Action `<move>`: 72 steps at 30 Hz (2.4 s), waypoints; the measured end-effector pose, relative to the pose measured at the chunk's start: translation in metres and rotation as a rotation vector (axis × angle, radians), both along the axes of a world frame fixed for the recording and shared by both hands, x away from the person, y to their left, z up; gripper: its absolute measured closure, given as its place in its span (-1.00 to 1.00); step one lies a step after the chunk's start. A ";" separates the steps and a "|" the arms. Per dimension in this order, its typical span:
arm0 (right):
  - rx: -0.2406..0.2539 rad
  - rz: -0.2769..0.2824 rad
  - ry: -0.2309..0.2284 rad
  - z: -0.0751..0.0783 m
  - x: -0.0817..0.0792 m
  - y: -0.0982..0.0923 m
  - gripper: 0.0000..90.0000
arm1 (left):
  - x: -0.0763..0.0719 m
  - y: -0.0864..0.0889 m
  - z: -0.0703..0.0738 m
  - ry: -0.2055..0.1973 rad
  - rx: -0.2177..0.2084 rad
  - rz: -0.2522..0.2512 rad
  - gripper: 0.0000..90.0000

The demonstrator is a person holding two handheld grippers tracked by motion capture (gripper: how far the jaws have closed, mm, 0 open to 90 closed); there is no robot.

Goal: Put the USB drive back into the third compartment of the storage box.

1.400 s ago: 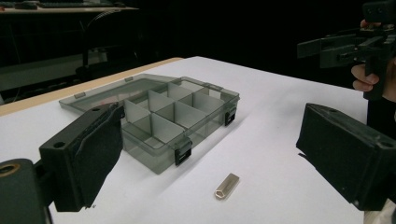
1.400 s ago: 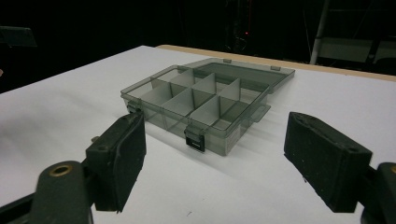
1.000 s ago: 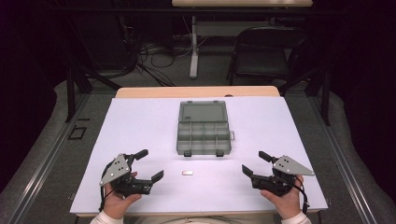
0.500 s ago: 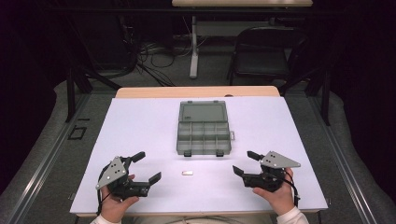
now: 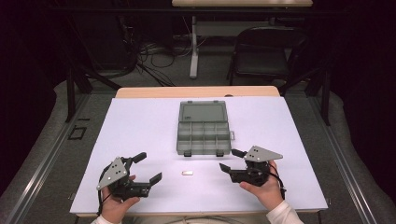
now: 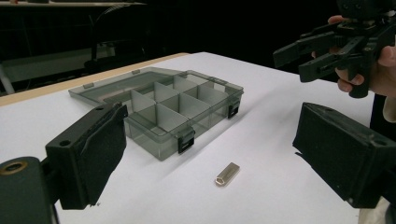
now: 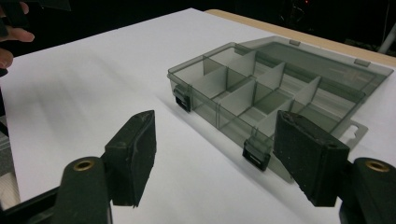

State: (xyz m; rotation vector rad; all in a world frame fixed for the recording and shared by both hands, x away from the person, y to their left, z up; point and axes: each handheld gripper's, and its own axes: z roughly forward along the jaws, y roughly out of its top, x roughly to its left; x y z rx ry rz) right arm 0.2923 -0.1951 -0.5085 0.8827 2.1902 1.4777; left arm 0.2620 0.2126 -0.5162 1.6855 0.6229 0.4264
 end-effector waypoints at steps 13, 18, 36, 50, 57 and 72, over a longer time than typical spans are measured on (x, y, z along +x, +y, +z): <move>0.006 0.092 -0.019 0.008 0.018 0.025 -0.33 | 0.000 -0.002 -0.001 -0.001 0.005 -0.009 -0.79; -0.005 0.119 -0.003 0.006 0.025 0.034 -0.28 | 0.001 -0.002 -0.001 -0.002 0.011 -0.013 -0.78; -0.056 0.185 0.009 0.009 0.041 0.058 -0.13 | 0.002 -0.001 -0.001 0.002 0.014 -0.009 -0.76; -0.074 0.258 0.028 0.008 0.049 0.078 0.02 | 0.002 -0.001 -0.002 0.004 0.019 -0.008 -0.76; -0.085 0.284 0.024 0.006 0.053 0.085 0.15 | 0.002 -0.001 -0.002 0.003 0.019 -0.008 -0.76; -0.165 0.354 0.026 0.001 0.058 0.098 0.35 | 0.002 -0.001 -0.002 0.002 0.021 -0.010 -0.74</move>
